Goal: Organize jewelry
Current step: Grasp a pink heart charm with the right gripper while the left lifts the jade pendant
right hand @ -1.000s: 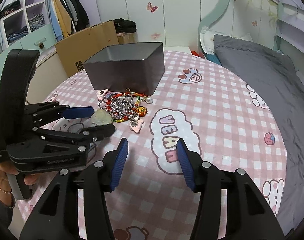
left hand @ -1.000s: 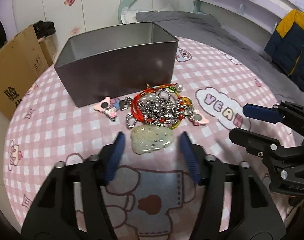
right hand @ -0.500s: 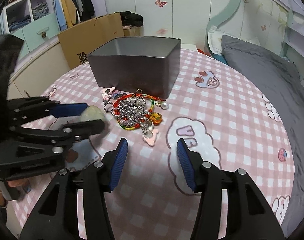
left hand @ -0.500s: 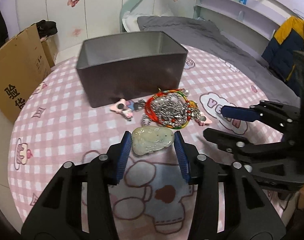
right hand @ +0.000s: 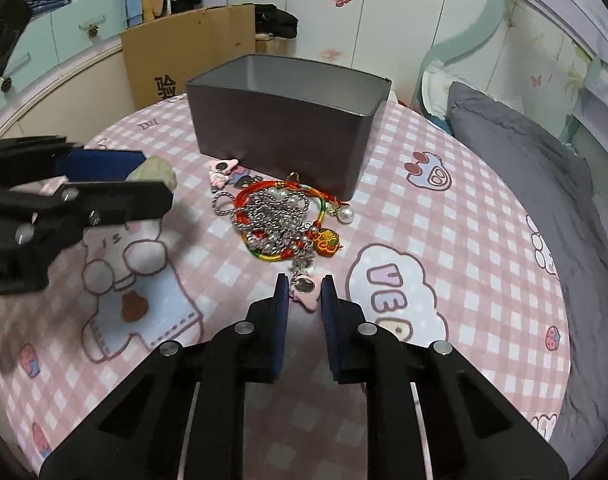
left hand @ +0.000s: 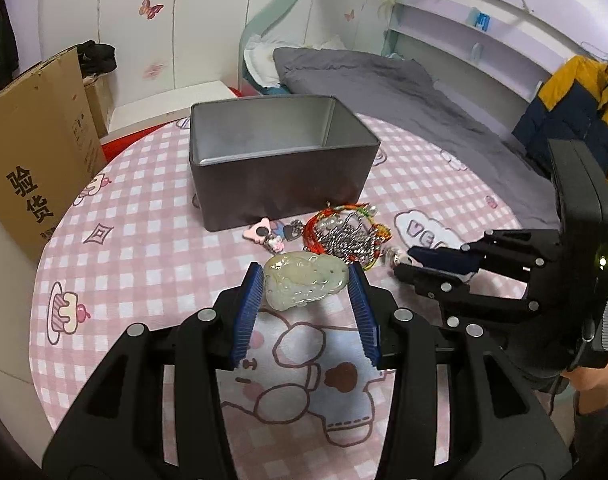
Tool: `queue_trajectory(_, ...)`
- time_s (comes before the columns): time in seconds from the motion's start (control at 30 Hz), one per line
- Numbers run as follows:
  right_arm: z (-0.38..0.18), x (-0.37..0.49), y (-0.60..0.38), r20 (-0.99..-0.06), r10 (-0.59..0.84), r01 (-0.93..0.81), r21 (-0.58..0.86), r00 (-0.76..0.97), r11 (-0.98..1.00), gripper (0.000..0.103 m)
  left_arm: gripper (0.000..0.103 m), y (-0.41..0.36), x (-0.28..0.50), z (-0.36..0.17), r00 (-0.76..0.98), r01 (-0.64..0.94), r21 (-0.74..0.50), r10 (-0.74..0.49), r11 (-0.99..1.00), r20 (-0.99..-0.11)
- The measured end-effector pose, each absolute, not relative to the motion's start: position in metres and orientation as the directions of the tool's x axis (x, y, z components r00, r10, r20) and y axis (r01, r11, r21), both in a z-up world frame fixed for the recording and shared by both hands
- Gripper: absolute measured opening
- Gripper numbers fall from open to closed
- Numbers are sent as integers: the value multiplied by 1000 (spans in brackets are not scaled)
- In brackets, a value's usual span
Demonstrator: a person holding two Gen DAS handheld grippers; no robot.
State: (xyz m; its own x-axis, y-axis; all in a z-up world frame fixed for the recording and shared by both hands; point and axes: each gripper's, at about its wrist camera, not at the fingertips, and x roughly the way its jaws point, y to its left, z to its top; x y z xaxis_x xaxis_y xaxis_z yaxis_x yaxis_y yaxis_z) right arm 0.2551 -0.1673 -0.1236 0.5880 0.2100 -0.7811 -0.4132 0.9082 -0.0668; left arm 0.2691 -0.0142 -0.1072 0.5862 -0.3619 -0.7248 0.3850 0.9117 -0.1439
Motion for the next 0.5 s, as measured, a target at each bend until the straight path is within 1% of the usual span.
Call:
queue_trajectory(0.23, -81, 249, -182, -731, 297, -425, 11, 614, 905, 15, 43, -4, 281, -76, 574, 417, -252, -468, 873, -672)
queue_trajectory(0.37, -53, 260, -184, -689, 350, -434, 57, 635, 899, 15, 43, -3, 297, -56, 571, 434, -281, -502, 856, -649)
queue_trajectory(0.5, -41, 283, -177, -671, 368, -432, 79, 644, 898, 15, 43, -3, 321, -45, 581, 422, -269, -486, 866, -653)
